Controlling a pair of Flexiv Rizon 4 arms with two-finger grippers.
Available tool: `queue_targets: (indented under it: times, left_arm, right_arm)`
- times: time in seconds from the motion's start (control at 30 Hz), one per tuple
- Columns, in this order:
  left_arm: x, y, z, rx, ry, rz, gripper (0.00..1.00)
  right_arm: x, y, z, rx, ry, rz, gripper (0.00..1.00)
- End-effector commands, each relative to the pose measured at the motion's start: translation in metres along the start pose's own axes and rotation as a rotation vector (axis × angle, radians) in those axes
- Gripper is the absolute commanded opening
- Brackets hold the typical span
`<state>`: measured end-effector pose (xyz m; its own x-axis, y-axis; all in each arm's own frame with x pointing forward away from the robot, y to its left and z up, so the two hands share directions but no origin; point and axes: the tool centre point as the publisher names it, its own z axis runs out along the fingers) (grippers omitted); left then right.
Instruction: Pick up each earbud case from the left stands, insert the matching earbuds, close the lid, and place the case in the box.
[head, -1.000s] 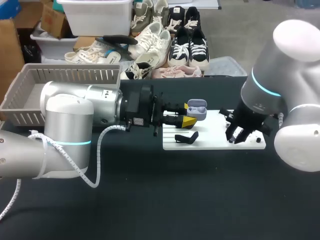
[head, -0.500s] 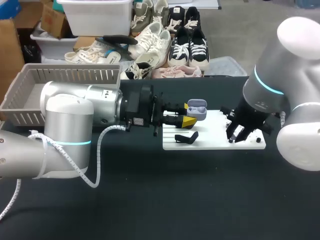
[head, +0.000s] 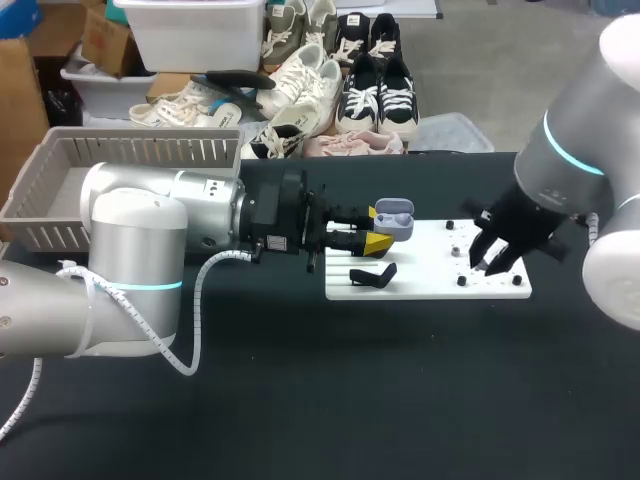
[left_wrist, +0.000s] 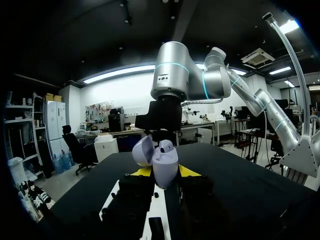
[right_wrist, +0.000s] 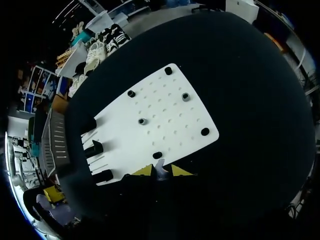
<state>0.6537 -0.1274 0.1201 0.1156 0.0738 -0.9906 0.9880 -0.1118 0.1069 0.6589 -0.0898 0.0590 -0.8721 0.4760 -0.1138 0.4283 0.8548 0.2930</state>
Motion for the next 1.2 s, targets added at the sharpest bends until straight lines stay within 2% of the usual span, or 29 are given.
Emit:
queue_targets:
  times: [0.03, 0.3, 0.57, 0.8, 1.2]
  left_arm:
    - [0.000, 0.000, 0.000, -0.002, -0.001, 0.001, 0.00]
    - [0.000, 0.000, 0.000, -0.002, -0.001, 0.001, 0.00]
    - [0.000, 0.000, 0.000, -0.002, -0.001, 0.001, 0.00]
    - [0.000, 0.000, 0.000, -0.002, -0.001, 0.001, 0.00]
    - [0.000, 0.000, 0.000, -0.002, -0.001, 0.001, 0.00]
  right_arm:
    - [0.000, -0.006, -0.028, -0.006, 0.014, -0.006, 0.00]
    - [0.002, -0.005, -0.070, 0.039, 0.033, -0.089, 0.00]
    - [0.017, 0.009, -0.102, 0.086, 0.021, -0.195, 0.00]
    - [0.033, 0.033, -0.125, 0.112, 0.032, -0.292, 0.00]
    - [0.055, 0.086, -0.142, 0.151, 0.065, -0.431, 0.00]
